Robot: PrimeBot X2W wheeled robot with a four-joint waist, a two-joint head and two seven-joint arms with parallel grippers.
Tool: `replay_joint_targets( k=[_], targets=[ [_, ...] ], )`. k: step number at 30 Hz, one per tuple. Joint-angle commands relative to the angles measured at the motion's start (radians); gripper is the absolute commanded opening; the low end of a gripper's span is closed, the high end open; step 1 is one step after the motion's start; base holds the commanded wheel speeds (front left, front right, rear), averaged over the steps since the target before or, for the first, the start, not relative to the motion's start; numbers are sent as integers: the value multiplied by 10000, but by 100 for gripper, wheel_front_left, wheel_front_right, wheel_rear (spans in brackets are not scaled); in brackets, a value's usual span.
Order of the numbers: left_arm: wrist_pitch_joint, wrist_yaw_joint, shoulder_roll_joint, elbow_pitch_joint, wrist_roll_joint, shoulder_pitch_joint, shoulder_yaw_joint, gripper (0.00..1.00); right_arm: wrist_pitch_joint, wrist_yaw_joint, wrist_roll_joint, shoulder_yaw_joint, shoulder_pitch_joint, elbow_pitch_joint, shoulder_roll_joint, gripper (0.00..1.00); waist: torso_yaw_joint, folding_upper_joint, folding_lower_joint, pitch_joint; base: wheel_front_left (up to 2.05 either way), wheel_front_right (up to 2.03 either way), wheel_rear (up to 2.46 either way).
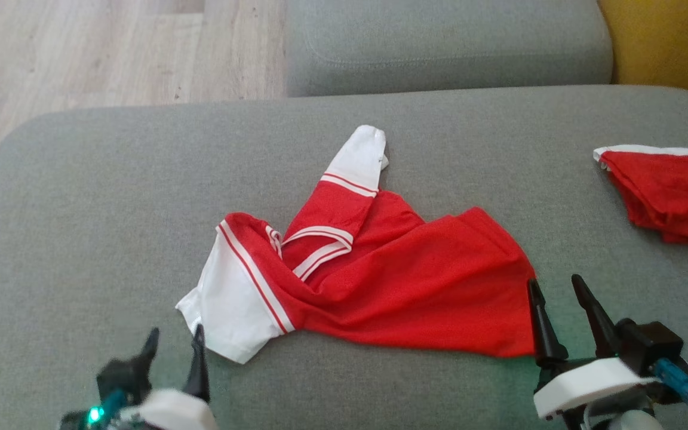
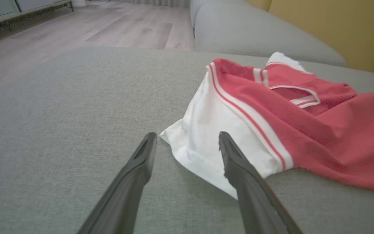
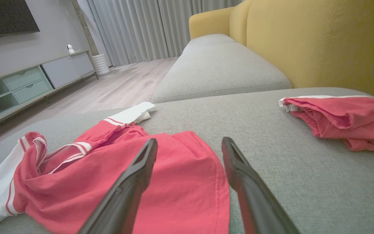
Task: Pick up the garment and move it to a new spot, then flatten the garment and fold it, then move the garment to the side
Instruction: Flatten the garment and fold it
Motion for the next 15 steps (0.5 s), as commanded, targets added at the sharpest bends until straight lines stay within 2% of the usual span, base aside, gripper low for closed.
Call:
replay_joint_targets(
  k=[1, 9, 15],
  targets=[
    [164, -5, 262, -99, -49, -871, 320, 100, -13, 37, -140, 270, -517, -410, -74, 100, -41, -1, 0, 121, 0, 0, 0],
    [1357, -191, 297, 1317, -110, -2289, 163, 100, 172, 37, -283, 367, -756, -682, -74, 100, -341, -1, 0, 902, 0, 0, 0],
    [1706, -97, 316, 2227, -32, -2976, 142, 100, 259, 37, -388, 369, -873, -754, -74, 100, -583, -1, 0, 1448, 0, 0, 0]
  ],
)
